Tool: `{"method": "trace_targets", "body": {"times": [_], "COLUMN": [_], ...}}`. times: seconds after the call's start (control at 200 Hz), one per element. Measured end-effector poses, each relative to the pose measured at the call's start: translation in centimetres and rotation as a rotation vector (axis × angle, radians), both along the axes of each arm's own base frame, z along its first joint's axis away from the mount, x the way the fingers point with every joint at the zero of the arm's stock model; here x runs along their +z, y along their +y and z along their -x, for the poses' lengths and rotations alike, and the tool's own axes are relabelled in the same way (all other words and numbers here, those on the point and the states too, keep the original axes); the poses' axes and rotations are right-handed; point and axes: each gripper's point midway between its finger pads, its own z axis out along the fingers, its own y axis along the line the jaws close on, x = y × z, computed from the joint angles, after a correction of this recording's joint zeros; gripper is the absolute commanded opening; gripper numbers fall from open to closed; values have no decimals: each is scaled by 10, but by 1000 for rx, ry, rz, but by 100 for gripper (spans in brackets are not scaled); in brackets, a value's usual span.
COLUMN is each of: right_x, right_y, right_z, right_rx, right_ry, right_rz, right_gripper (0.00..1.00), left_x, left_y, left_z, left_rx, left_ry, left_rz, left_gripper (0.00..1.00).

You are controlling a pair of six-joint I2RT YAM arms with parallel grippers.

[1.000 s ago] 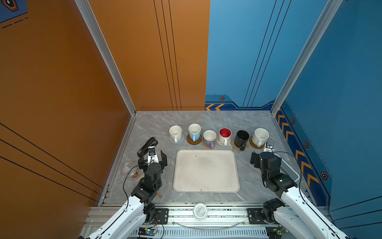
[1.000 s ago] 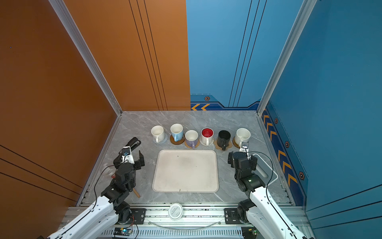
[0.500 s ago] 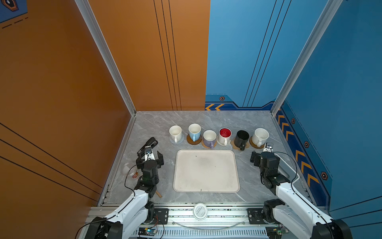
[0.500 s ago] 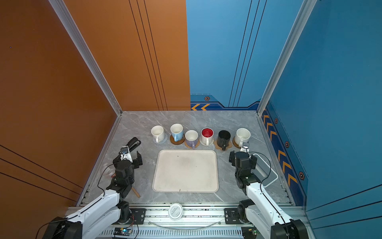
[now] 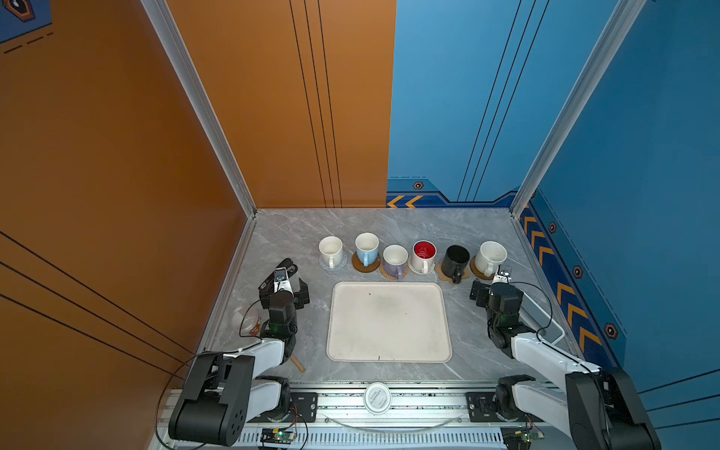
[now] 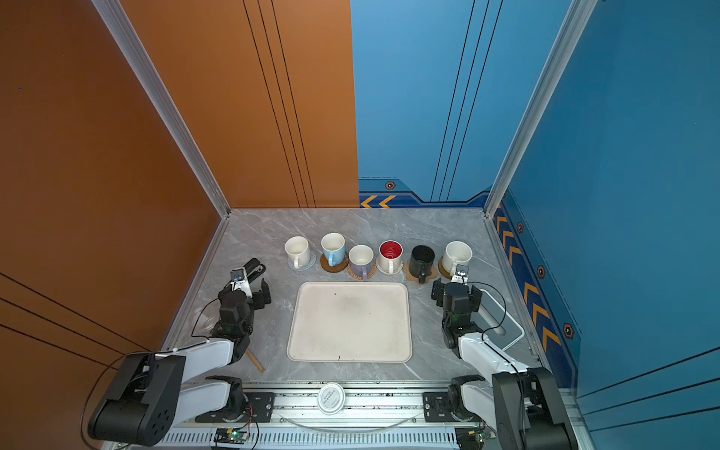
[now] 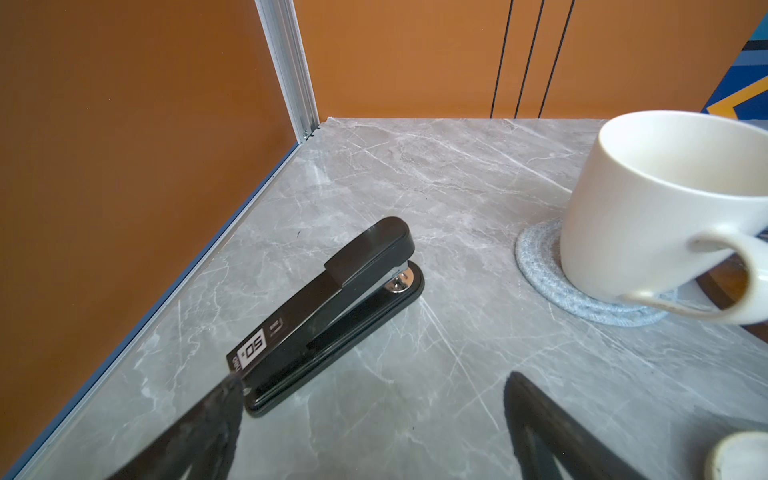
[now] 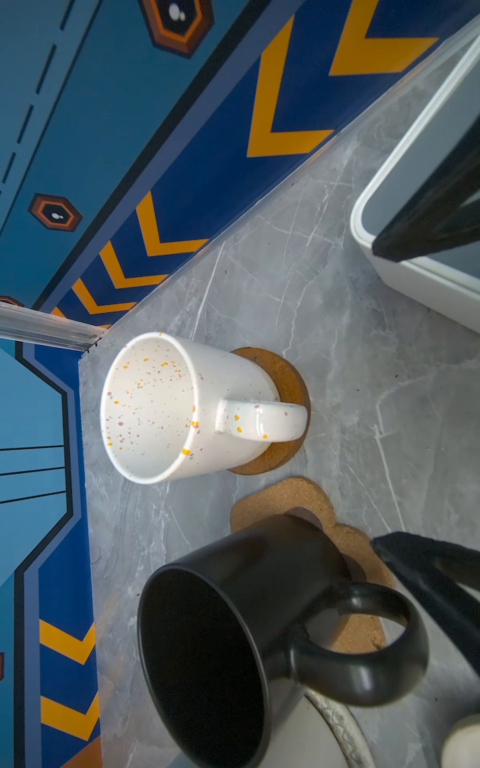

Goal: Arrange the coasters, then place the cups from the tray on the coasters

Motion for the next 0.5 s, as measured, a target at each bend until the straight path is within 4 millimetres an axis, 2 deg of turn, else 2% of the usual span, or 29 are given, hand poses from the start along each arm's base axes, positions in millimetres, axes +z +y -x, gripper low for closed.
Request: {"method": "trace_targets", "body": {"times": [0.16, 0.36, 0.501], "right_x": [-2, 3, 6], "right_y": [0, 0, 0], "right_z": [-7, -17, -23], "right_rx": [11, 25, 30], "right_ry": [-14, -56, -79], "right_rz": [-2, -11, -11], "right_gripper": [100, 100, 100], "left_x": [-4, -30, -17], "left_y": [-3, -6, -5], "left_z": [-12, -20, -24], "left_rx": [-21, -41, -36], "left_ry": [-24, -2, -53], "left_rz": [-3, -12, -9], "left_gripper": [98, 98, 98]}}
